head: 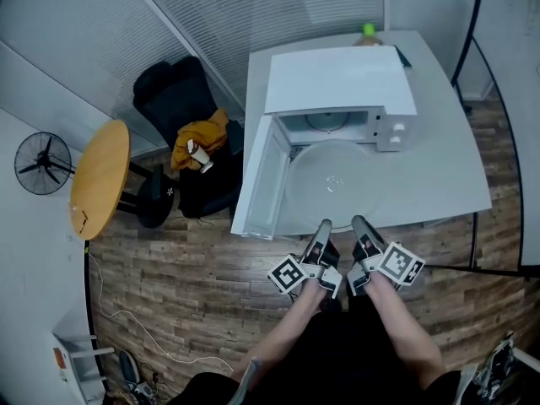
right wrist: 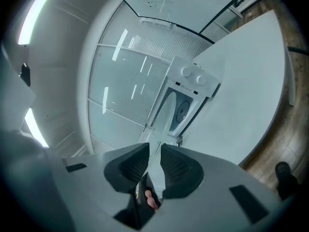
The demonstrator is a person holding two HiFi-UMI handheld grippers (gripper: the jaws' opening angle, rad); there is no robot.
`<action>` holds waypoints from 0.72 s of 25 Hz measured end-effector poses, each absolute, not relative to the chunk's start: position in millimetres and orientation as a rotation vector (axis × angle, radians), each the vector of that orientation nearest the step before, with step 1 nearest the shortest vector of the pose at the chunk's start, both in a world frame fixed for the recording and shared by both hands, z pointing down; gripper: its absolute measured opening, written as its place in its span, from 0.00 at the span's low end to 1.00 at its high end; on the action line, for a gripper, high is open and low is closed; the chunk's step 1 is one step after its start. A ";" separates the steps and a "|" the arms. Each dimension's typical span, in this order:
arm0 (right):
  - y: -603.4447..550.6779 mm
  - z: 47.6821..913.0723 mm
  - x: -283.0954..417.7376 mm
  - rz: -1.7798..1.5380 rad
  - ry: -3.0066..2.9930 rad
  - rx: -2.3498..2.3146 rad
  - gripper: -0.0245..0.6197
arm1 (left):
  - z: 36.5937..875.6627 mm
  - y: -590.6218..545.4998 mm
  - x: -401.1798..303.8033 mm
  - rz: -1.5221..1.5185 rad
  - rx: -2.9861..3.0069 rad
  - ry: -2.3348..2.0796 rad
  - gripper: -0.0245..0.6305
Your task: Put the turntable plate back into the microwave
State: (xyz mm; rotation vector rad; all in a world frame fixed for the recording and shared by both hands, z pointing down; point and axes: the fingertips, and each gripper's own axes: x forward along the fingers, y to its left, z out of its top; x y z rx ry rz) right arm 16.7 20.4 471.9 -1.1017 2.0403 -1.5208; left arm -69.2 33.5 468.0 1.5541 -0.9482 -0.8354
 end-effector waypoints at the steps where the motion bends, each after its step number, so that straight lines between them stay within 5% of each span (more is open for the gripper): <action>1: 13.8 473.8 16.1 -1.527 2.045 -1.085 0.17 | 470.3 27.8 -68.6 -0.837 1.546 -0.955 0.12; 18: -74.8 514.7 16.1 -1.646 2.118 -1.025 0.17 | 512.6 -51.3 -67.5 -0.825 1.492 -1.093 0.12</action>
